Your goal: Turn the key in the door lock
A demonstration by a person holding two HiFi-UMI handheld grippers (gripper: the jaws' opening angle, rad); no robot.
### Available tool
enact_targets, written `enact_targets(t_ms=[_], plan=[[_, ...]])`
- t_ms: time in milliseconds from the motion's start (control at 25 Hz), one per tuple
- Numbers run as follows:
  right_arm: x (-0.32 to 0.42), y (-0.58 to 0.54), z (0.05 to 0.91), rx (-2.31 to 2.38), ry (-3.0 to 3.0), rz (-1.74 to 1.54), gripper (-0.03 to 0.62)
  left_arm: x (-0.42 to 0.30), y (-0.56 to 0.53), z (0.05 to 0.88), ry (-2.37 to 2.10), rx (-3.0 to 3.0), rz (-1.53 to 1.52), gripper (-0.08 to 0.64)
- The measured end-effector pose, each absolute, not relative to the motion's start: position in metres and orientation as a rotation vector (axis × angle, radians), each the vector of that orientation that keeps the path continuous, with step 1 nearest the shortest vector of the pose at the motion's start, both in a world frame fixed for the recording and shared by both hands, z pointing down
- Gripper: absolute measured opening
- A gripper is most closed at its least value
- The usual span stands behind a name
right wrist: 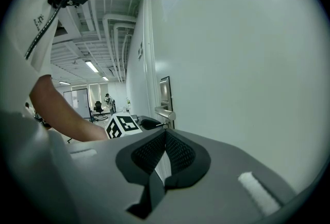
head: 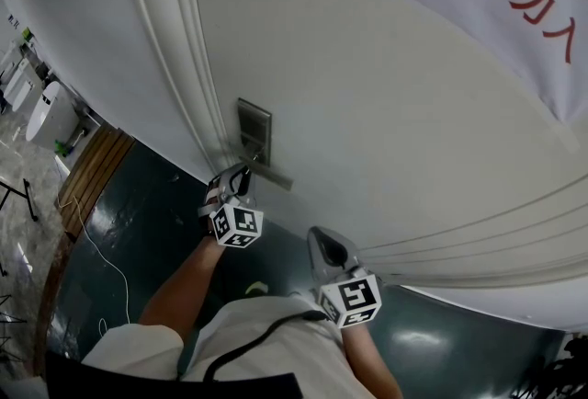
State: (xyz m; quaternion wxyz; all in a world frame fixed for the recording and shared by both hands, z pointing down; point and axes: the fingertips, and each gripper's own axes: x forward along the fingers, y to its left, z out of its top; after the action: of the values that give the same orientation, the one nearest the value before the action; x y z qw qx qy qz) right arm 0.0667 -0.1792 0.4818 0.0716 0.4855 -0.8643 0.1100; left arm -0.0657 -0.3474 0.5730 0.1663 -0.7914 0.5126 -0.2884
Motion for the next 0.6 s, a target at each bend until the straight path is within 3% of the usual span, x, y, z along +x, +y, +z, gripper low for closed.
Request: enact_targets(t_ms=[120,360,600], plan=[[0.0692,-0.1792,0.4821,1.458,-2.595,0.335,0.009,-0.0686,-0.3455,0.5693,1.472,-2.211,-0.819,0.082],[0.0683,-0.1799,0.4822,1.447,-2.604,0.331,0.009,-0.0661,-0.3419,0.5716,1.468,-2.23,-0.825,0.031],[0.0735,-0.1788,0.4821,1.462,-2.6,0.33,0.009,-0.0673,-0.3423,0.5733,1.553,-2.43,-0.725,0.038]])
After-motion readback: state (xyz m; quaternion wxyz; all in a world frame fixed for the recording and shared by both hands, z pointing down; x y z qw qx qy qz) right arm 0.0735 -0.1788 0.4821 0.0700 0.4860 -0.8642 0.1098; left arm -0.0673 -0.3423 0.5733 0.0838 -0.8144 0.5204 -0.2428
